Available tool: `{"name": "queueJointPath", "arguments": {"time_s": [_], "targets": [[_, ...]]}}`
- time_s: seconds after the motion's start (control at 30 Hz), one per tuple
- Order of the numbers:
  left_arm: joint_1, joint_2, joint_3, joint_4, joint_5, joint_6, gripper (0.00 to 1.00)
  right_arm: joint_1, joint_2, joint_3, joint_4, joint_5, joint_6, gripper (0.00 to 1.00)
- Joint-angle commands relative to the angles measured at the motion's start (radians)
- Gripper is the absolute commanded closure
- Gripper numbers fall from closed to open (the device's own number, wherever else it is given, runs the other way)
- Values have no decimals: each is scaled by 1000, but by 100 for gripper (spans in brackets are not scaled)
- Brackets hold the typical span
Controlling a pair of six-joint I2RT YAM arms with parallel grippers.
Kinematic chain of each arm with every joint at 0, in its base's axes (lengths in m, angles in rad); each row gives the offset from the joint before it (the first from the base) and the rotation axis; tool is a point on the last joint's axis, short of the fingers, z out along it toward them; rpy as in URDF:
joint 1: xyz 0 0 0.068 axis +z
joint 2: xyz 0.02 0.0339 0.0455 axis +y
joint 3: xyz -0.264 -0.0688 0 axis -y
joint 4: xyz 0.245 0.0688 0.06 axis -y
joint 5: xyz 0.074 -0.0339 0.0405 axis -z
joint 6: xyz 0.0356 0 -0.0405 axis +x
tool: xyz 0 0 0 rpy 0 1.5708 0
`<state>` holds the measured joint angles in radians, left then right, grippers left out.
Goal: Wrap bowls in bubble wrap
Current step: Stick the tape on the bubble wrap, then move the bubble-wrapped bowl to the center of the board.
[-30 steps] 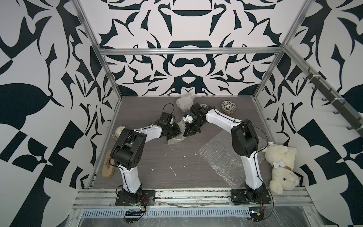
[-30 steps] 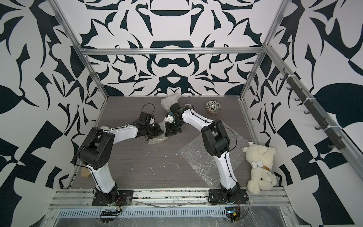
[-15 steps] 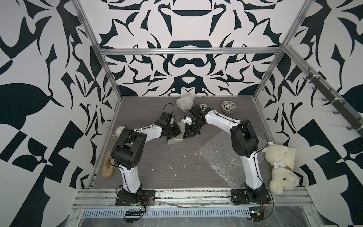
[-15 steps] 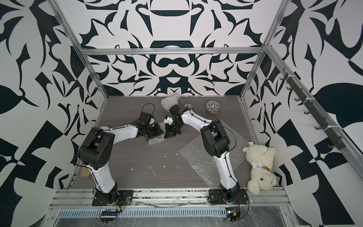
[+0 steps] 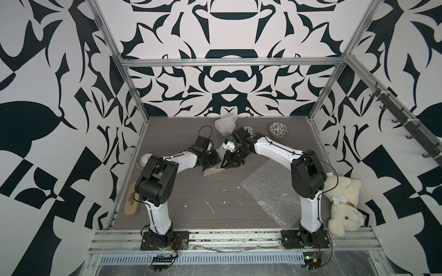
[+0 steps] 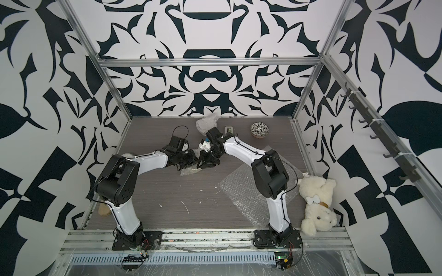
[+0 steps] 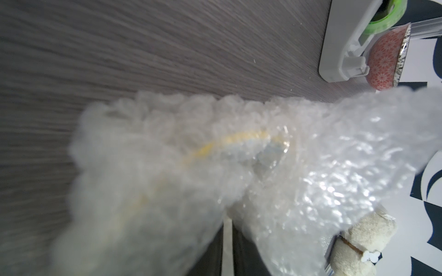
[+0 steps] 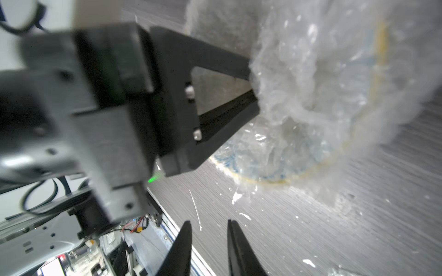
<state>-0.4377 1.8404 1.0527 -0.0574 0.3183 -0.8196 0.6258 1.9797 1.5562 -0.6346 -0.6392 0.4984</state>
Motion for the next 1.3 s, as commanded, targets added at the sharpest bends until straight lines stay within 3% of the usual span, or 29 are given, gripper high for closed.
{"name": "queueJointPath", "arguments": {"time_s": [0.0,0.13,0.37,0.67,1.27], "targets": [[7,-9,12,-54,-35,13,83,2,-41,-84,162,50,135,65],[7,-47,10,-69,-39,17,80,2,-61,-187,294,96,226,60],[7,-109,23,-120,-57,39,76,2,-79,-290,591,33,400,59],[9,-166,23,-143,-76,46,73,-4,-89,-257,554,-46,391,56],[42,-332,-61,-185,-143,56,68,-19,13,-306,736,20,519,51]]}}
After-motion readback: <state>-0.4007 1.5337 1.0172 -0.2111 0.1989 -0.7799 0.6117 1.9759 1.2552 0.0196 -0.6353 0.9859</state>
